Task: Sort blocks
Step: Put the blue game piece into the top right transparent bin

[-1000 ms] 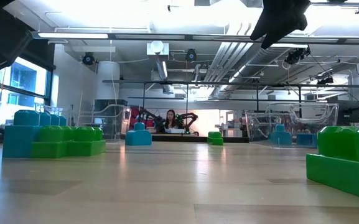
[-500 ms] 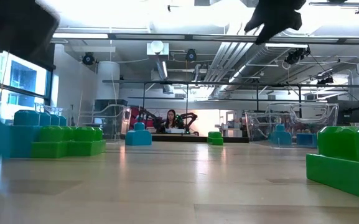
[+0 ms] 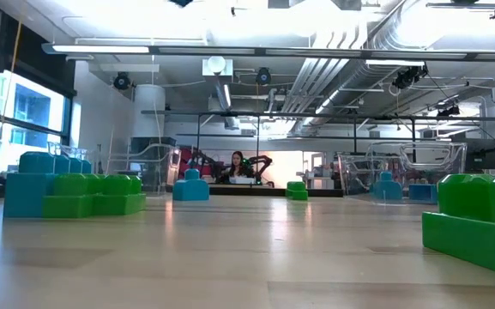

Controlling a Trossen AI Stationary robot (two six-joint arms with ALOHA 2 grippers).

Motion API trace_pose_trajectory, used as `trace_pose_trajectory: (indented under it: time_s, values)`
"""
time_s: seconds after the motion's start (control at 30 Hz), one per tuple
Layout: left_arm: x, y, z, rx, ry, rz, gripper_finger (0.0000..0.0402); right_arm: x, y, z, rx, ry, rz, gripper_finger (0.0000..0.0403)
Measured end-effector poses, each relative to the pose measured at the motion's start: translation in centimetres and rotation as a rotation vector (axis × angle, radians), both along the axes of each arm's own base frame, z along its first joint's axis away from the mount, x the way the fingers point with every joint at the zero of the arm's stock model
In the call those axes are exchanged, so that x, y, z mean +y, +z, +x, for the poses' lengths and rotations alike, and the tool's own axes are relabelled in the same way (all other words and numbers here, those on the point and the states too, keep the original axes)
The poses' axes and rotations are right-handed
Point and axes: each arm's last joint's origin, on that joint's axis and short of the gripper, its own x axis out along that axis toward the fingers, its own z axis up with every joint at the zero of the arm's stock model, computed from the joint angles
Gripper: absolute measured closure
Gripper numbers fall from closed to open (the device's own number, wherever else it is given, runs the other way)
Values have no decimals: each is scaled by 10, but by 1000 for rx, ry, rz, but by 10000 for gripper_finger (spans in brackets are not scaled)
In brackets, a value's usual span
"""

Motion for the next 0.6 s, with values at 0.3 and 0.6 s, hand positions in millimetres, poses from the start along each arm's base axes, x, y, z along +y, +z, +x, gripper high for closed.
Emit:
trace_pose_trajectory:
  time_s: [0.3, 0.6]
  values:
    - [81, 35, -12, 116, -329, 217, 292, 3, -22, 21, 41, 21, -390, 229]
    - [110, 30, -5, 160, -535, 195, 292, -4, -47, 39, 151, -169, -446, 229]
